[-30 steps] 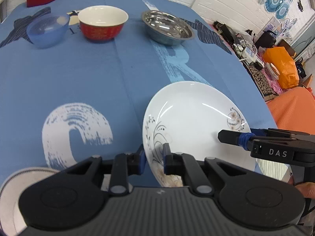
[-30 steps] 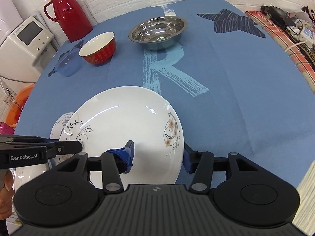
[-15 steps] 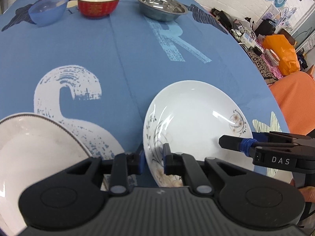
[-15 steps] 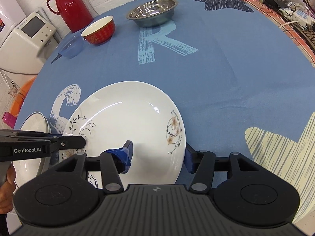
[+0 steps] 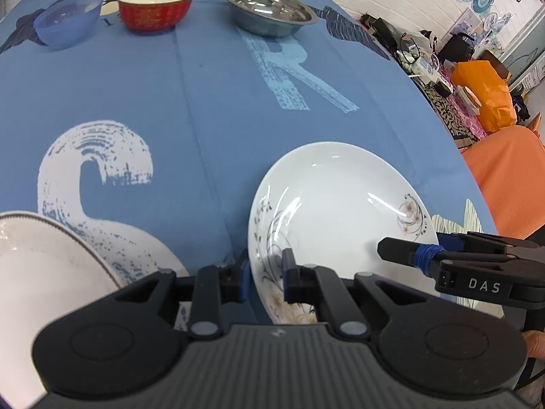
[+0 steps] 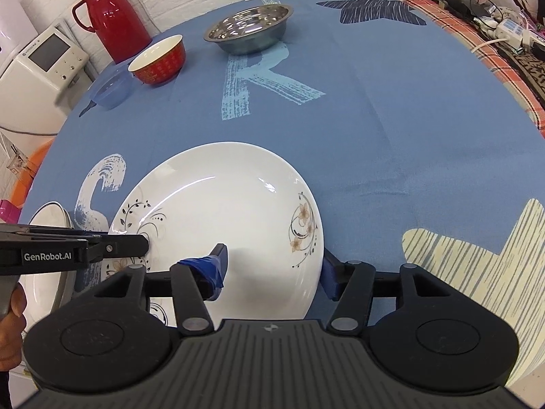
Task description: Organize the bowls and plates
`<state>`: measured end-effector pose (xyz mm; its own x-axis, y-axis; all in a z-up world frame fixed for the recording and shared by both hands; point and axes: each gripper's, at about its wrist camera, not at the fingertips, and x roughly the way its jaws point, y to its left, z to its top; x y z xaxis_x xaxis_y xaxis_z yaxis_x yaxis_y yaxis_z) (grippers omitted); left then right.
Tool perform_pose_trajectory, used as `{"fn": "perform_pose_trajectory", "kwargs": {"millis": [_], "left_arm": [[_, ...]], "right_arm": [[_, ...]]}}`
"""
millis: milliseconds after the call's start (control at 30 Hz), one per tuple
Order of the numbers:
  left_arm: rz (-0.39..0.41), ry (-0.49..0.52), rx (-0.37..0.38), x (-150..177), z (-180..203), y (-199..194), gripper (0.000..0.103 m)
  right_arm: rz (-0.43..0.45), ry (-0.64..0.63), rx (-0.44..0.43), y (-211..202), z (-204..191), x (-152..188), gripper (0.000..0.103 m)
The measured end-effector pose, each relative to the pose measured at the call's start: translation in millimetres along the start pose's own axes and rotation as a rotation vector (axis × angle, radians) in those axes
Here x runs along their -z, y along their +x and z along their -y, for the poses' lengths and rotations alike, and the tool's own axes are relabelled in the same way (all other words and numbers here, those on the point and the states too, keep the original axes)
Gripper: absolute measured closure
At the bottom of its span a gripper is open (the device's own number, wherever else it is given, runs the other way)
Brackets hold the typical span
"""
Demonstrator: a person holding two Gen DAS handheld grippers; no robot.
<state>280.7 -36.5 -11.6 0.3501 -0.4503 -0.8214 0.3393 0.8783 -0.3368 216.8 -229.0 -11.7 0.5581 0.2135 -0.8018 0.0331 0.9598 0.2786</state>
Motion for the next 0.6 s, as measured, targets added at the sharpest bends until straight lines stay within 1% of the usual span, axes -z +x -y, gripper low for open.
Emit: {"fn": "perform_pose_trajectory", "kwargs": {"millis": [67, 100, 167, 233, 267, 300, 333, 367, 433, 533, 600], "left_arm": [[-0.018, -0.01, 0.032, -1.4, -5.0, -1.9, 0.099], [-0.024, -0.027, 0.05, -3.9, -9.6, -4.1, 0.099], [0.009, -0.043, 0.076, -9.7, -17.7, -17.0, 0.098], [0.055, -0.046, 0.078, -17.1, -23.4, -34.3, 0.093], [0.08, -0.049, 0.076, -22.0, -26.4, -44.1, 0.072], [0.108, -0.053, 0.069, -26.9, -29.3, -52.3, 0.036], [0.143, -0.054, 0.064, -31.4, -31.6, -59.9, 0.034], [0.17, -0.048, 0.052, -35.5, -32.6, -65.7, 0.034], [0.195, -0.028, 0.03, -45.9, -32.5, -70.8, 0.034], [0.184, -0.042, 0.036, -70.0, -31.4, -63.6, 0.034], [0.188, -0.055, 0.031, -91.8, -28.6, -53.5, 0.034]], "right_arm": [[-0.005, -0.01, -0.005, -1.2, 1.0, -1.1, 0.061], [0.007, -0.001, -0.007, -3.7, 2.9, -2.2, 0.062], [0.047, 0.017, 0.007, -12.3, 6.5, -7.1, 0.062], [0.086, 0.024, 0.019, -20.5, 9.2, -14.2, 0.062], [0.093, 0.028, 0.017, -22.9, 10.3, -17.5, 0.062], [0.095, 0.035, 0.012, -24.0, 11.9, -23.1, 0.062], [0.096, 0.043, 0.009, -24.2, 12.7, -27.9, 0.062], [0.095, 0.048, 0.006, -23.0, 13.8, -34.7, 0.062], [0.098, 0.045, -0.002, -18.9, 14.2, -48.1, 0.062], [0.101, 0.055, -0.007, -6.8, 17.5, -74.2, 0.062], [0.098, 0.068, -0.016, 2.9, 21.2, -94.2, 0.062]]}}
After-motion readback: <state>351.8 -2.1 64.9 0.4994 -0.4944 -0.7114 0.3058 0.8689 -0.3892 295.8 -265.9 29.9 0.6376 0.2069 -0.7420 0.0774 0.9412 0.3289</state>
